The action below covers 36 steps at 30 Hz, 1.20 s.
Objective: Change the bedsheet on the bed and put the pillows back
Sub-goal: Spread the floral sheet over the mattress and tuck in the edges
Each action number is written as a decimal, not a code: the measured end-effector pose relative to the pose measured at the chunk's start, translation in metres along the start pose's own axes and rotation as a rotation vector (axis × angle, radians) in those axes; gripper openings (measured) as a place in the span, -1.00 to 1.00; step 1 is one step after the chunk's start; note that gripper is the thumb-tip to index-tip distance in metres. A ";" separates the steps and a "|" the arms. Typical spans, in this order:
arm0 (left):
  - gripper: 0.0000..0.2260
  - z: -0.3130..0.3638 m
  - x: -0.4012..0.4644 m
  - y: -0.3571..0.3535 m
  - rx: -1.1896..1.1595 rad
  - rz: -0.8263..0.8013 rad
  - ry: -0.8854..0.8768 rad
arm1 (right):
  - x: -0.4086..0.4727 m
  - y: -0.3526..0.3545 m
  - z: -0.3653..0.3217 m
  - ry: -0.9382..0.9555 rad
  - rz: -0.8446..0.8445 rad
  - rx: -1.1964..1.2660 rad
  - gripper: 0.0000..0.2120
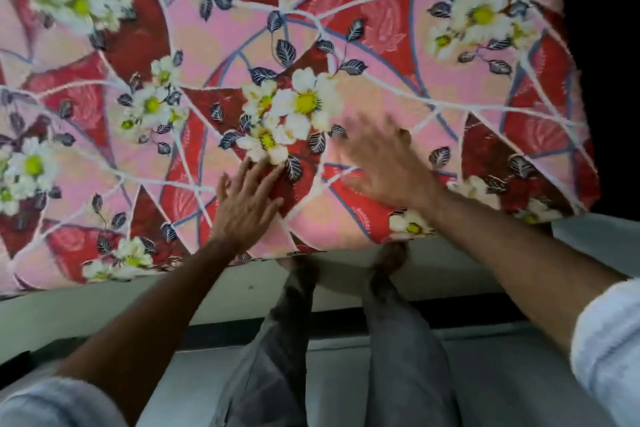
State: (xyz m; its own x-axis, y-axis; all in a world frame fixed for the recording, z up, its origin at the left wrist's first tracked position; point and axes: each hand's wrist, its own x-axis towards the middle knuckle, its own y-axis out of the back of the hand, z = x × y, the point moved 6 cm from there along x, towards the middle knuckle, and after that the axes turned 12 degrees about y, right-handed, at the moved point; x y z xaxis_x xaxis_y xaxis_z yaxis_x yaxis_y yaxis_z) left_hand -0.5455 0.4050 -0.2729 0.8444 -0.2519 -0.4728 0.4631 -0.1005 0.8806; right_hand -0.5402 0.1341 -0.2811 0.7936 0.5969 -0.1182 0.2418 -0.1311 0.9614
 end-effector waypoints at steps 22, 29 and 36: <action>-0.44 -0.373 -0.174 -0.092 -0.377 0.284 0.766 | 0.327 -0.004 -0.153 -0.027 0.005 -0.134 -0.28; -0.45 -0.398 -0.132 -0.055 -0.347 0.437 0.741 | 0.305 -0.070 -0.427 0.871 -0.255 -0.152 -0.21; -0.45 -0.467 -0.135 -0.083 -0.325 0.340 0.827 | 0.303 -0.072 -0.479 1.309 -0.381 0.083 -0.61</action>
State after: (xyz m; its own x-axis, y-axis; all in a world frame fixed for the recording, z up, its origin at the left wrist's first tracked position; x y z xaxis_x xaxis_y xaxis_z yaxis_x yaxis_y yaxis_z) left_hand -0.5724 0.8966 -0.2969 0.8129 0.5555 -0.1751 0.1044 0.1567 0.9821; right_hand -0.5844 0.7039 -0.2669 -0.4226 0.9063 -0.0062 0.3941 0.1899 0.8992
